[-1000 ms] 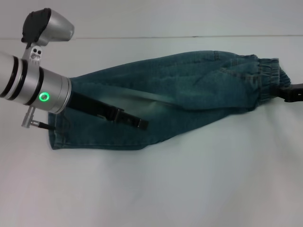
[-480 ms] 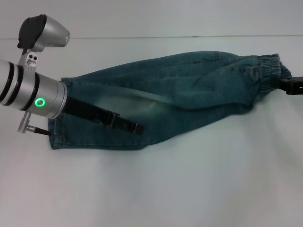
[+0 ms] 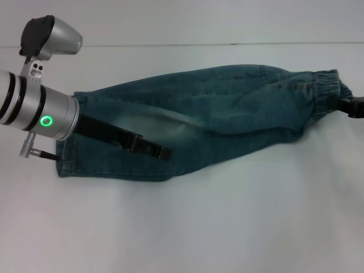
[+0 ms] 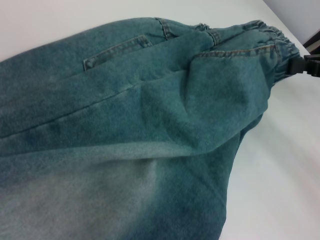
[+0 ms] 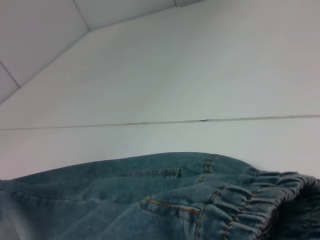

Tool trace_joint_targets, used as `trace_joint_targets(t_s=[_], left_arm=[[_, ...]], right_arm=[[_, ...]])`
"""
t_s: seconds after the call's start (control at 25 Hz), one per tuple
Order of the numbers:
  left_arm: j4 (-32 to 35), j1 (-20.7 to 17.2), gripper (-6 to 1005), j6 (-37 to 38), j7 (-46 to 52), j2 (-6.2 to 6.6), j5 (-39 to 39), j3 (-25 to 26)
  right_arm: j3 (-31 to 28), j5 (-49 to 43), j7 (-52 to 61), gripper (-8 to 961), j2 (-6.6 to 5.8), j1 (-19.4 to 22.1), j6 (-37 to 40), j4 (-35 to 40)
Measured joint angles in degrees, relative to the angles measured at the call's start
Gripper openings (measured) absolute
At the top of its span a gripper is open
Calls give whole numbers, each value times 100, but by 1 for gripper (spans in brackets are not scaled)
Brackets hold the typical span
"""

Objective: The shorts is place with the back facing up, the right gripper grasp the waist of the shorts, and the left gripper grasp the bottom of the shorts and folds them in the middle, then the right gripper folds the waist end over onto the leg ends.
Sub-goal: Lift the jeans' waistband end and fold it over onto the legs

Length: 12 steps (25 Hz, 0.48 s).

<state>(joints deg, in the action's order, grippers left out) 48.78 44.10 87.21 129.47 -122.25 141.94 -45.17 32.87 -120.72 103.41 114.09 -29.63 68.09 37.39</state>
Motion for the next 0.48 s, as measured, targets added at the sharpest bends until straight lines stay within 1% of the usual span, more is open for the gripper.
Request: trace_joint_targets(t_s=[0.2, 0.48], left_arm=[[0, 14, 938, 5, -15, 0, 0, -1], [0, 14, 939, 7, -18, 8, 0, 0]], right_arm=[[23, -27, 209, 47, 103, 142, 189, 319], [-16, -8, 496, 58, 202, 397, 269, 808]])
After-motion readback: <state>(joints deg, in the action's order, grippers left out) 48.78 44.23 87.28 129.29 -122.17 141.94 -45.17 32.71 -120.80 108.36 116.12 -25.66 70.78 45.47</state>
